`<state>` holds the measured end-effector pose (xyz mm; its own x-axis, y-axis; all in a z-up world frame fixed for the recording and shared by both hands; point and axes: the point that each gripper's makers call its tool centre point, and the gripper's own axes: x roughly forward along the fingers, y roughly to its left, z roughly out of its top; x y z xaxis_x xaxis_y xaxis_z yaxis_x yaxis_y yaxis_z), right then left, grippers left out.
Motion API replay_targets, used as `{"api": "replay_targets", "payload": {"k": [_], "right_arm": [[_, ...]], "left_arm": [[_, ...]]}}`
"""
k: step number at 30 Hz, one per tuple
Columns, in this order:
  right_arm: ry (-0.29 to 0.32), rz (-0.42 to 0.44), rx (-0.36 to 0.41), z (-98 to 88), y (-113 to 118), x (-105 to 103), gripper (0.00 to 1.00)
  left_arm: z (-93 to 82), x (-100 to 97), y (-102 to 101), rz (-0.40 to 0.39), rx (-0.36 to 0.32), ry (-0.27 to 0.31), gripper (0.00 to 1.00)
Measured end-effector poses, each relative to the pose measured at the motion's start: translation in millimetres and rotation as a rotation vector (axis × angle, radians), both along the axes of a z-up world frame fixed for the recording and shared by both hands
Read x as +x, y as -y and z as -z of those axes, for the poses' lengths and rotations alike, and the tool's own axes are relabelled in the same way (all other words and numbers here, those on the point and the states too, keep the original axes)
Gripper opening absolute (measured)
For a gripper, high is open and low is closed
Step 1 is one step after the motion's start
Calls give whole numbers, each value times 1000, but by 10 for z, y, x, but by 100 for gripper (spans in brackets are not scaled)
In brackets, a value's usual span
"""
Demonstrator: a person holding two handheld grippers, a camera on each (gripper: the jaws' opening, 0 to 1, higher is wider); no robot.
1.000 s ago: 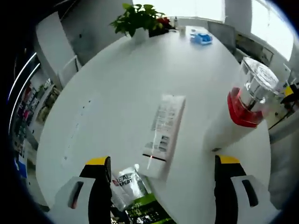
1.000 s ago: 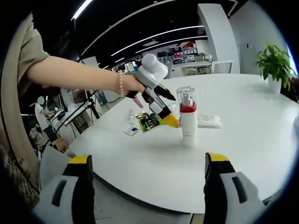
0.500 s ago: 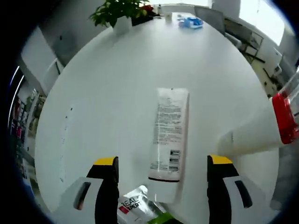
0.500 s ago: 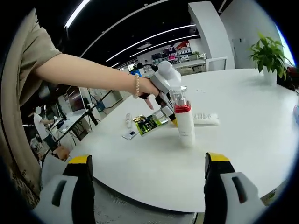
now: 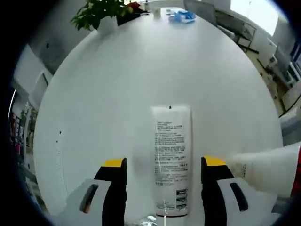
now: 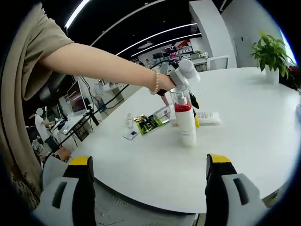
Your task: Arrange the skincare products in the storage area until every visible bottle or jar stands upright without overlapping.
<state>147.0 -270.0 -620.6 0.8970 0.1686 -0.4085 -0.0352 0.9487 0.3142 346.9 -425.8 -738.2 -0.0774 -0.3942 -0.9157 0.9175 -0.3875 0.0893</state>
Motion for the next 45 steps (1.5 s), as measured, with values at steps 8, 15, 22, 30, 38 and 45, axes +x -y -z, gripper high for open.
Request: {"api": "replay_targets", "payload": {"k": [8, 15, 22, 30, 38, 45], "right_arm": [[-5, 14, 15, 15, 32, -1, 100], [-7, 22, 29, 19, 35, 9, 99], [-7, 27, 31, 19, 42, 9, 98], [-6, 28, 31, 17, 41, 5, 98], [-12, 14, 25, 28, 23, 2, 98], [-12, 5, 19, 34, 13, -3, 98]], "left_arm": [[43, -47, -42, 10, 62, -25, 48], [51, -86, -81, 3, 75, -59, 42], [40, -69, -100, -6, 77, -44, 30], [89, -46, -91, -46, 78, -51, 27], [-131, 62, -63, -117, -1, -68, 25], [-358, 134, -121, -159, -56, -78, 25]]}}
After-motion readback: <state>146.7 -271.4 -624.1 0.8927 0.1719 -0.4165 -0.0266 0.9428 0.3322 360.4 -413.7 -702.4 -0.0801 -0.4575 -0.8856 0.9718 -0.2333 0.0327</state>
